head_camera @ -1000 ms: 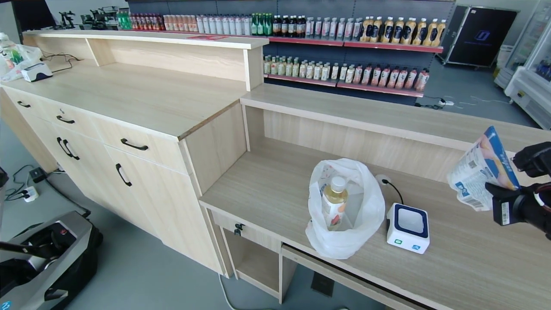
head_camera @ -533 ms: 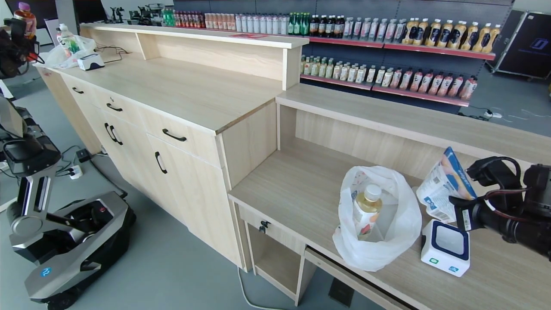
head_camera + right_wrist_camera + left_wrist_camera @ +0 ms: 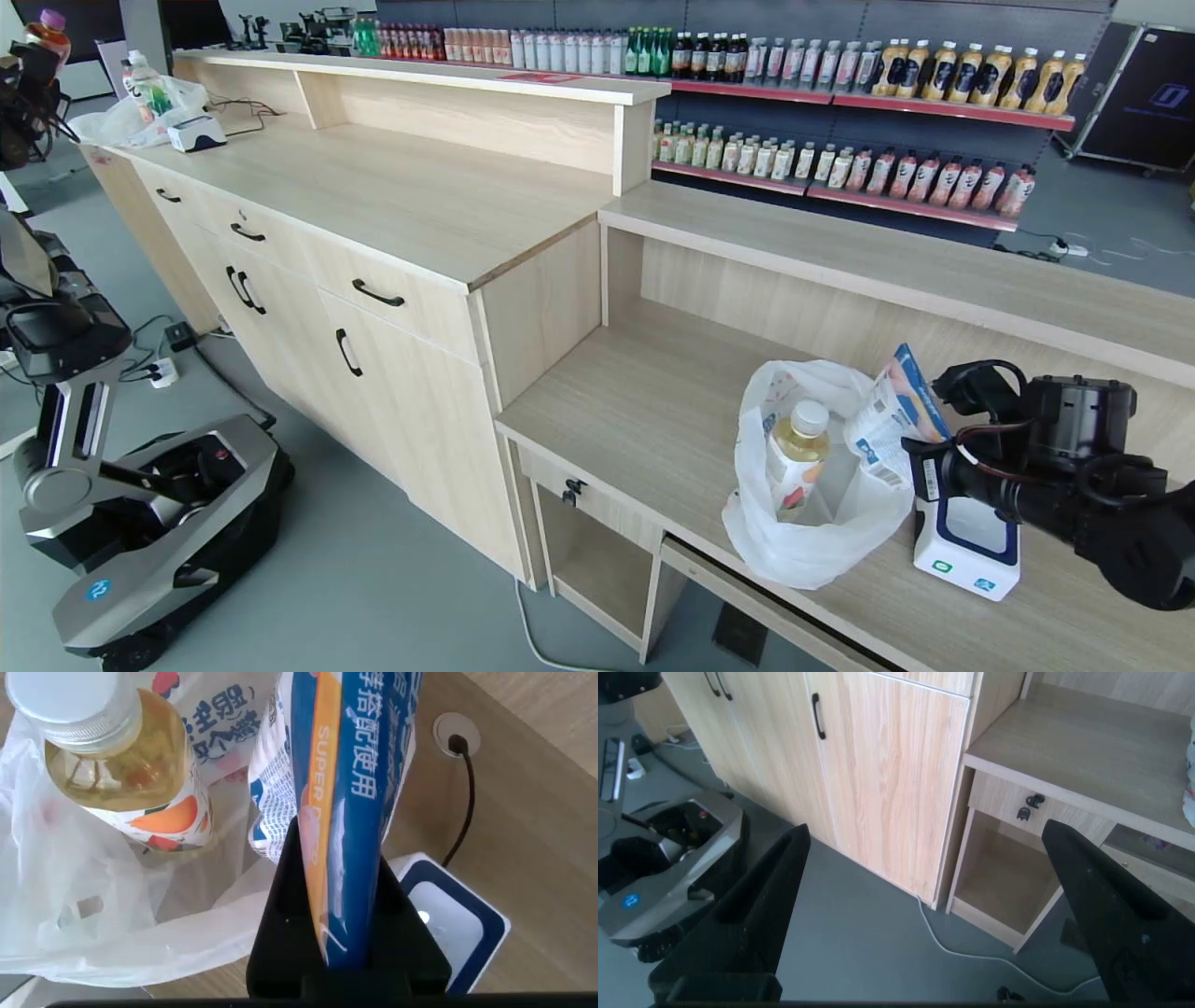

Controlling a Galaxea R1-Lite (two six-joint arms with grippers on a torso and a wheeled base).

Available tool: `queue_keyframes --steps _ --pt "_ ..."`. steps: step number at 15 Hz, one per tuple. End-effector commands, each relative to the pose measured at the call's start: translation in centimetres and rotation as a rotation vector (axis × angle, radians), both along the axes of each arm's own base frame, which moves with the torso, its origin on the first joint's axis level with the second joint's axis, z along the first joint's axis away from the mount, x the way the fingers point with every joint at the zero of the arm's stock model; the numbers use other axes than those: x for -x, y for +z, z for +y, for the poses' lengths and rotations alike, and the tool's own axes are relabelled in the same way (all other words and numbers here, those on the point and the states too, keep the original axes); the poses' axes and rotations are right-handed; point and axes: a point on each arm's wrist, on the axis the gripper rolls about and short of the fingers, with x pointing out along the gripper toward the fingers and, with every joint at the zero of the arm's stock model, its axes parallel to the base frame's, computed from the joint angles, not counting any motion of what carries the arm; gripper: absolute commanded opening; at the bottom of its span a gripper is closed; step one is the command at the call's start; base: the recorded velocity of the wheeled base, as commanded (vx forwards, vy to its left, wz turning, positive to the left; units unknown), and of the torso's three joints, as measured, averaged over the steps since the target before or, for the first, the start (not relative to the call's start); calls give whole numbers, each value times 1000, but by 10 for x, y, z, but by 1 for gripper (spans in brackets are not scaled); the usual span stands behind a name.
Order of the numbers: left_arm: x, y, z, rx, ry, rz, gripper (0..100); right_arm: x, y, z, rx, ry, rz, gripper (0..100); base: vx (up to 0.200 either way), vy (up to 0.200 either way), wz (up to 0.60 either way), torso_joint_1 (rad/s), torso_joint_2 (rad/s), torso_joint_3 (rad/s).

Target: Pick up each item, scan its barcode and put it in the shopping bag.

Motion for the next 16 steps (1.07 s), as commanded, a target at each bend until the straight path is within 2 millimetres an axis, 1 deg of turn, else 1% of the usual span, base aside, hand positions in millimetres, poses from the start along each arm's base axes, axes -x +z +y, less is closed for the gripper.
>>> queue_keyframes --steps 1,3,5,7,11,16 --pt "0 0 0 0 0 -1 100 -12 -25 8 -1 26 50 0 0 0 0 0 0 0" --pt "0 0 0 0 0 -1 100 -18 -36 9 0 27 75 0 0 0 0 0 0 0" --pt "0 0 0 0 0 -1 100 -21 -43 9 -1 26 90 0 0 0 0 0 0 0" --pt "0 0 0 0 0 -1 100 -29 -52 9 -2 23 101 0 0 0 0 0 0 0" --pt "0 0 0 0 0 -1 100 -49 -60 12 -23 22 62 0 0 0 0 0 0 0" --pt "0 0 0 0 0 -1 100 -55 -72 16 -34 52 80 0 0 0 0 0 0 0"
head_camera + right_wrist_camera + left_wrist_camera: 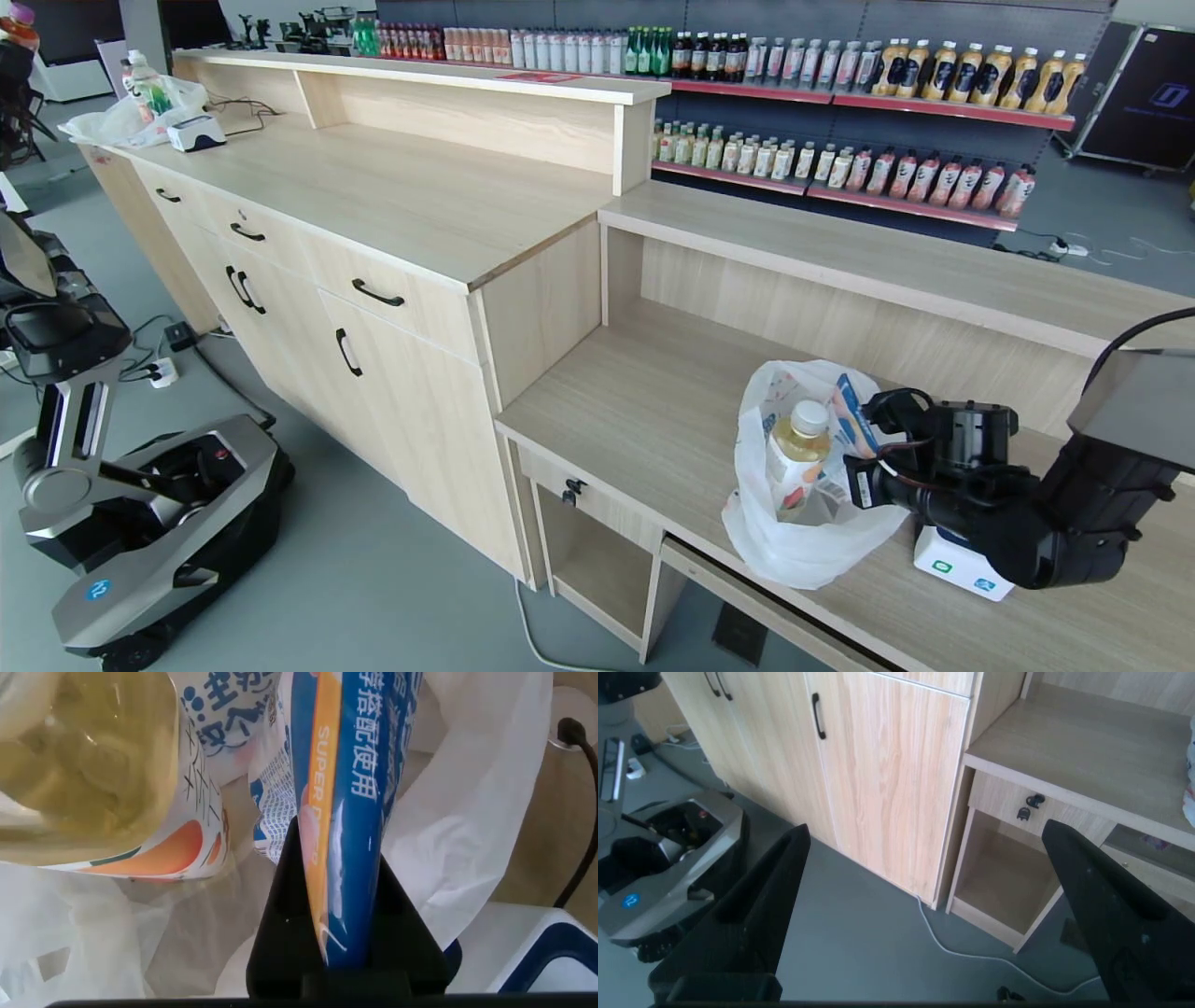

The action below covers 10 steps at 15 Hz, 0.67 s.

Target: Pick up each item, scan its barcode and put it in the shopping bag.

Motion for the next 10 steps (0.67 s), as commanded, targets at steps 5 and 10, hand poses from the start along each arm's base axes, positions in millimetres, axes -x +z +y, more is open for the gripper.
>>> queue_keyframes --steps 5,10 --pt "0 0 0 0 0 -1 100 -1 -15 1 1 5 36 0 0 0 0 0 0 0" --pt "0 0 0 0 0 -1 100 -3 -11 1 -14 2 19 100 0 0 0 0 0 0"
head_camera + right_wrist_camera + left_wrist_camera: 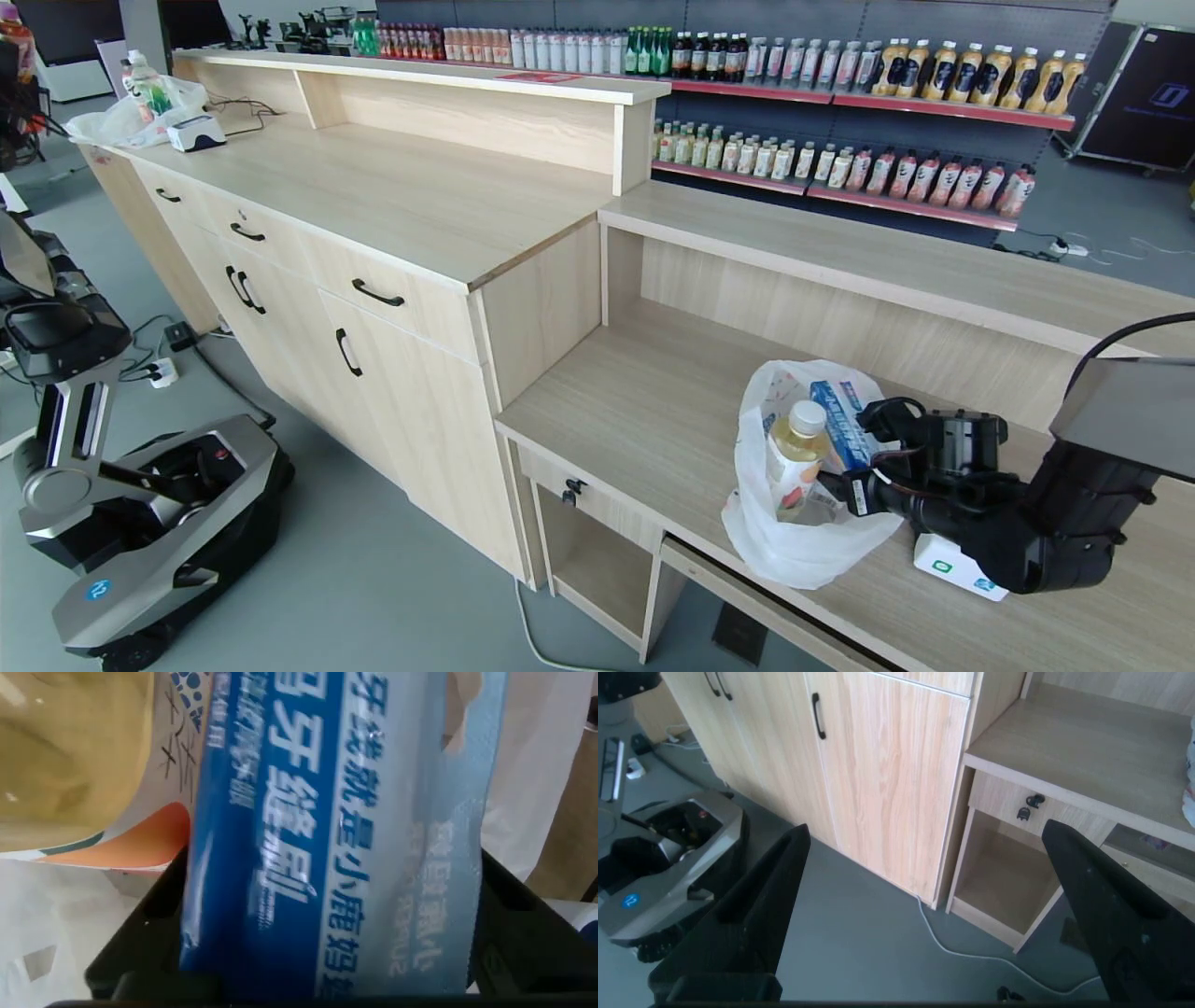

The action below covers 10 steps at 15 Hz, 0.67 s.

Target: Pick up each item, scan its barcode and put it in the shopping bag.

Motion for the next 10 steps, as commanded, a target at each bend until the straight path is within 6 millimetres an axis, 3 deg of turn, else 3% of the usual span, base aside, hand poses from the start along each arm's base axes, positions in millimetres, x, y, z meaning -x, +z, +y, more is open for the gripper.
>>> queue_keyframes --steps 1,3,6,10 --pt "0 0 0 0 0 -1 100 1 15 1 -42 6 -34 100 0 0 0 0 0 0" --pt "0 0 0 0 0 -1 100 3 32 -1 -86 58 -72 100 0 0 0 0 0 0" --pt "0 0 0 0 0 -1 100 12 76 -3 -98 86 -196 100 0 0 0 0 0 0" --pt "0 0 0 0 0 -1 100 25 95 -19 -36 63 -245 100 0 0 0 0 0 0"
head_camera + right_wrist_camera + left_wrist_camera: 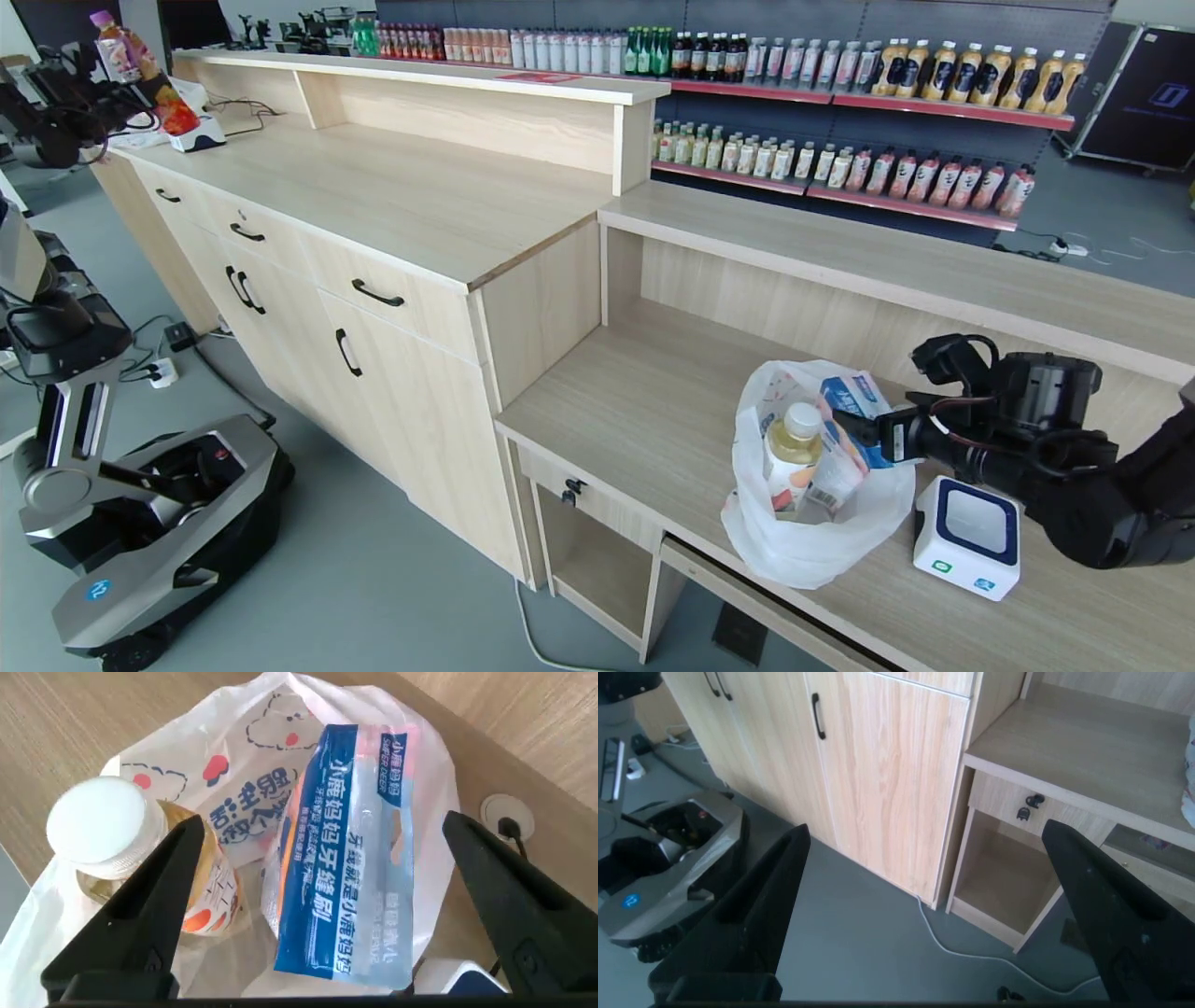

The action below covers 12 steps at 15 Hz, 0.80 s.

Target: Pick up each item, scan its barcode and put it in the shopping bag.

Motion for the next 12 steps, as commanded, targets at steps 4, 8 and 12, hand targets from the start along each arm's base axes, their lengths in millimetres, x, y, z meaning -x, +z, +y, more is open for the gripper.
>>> queue_keyframes --steps 4,8,12 --pt "0 0 0 0 0 0 100 31 52 -7 87 -7 -157 100 0 0 0 0 0 0" --pt "0 0 0 0 0 0 100 80 89 -25 301 -85 -272 100 0 0 -300 -2 2 2" --pt "0 0 0 0 0 0 100 115 131 -30 294 -135 -313 100 0 0 -600 5 2 2"
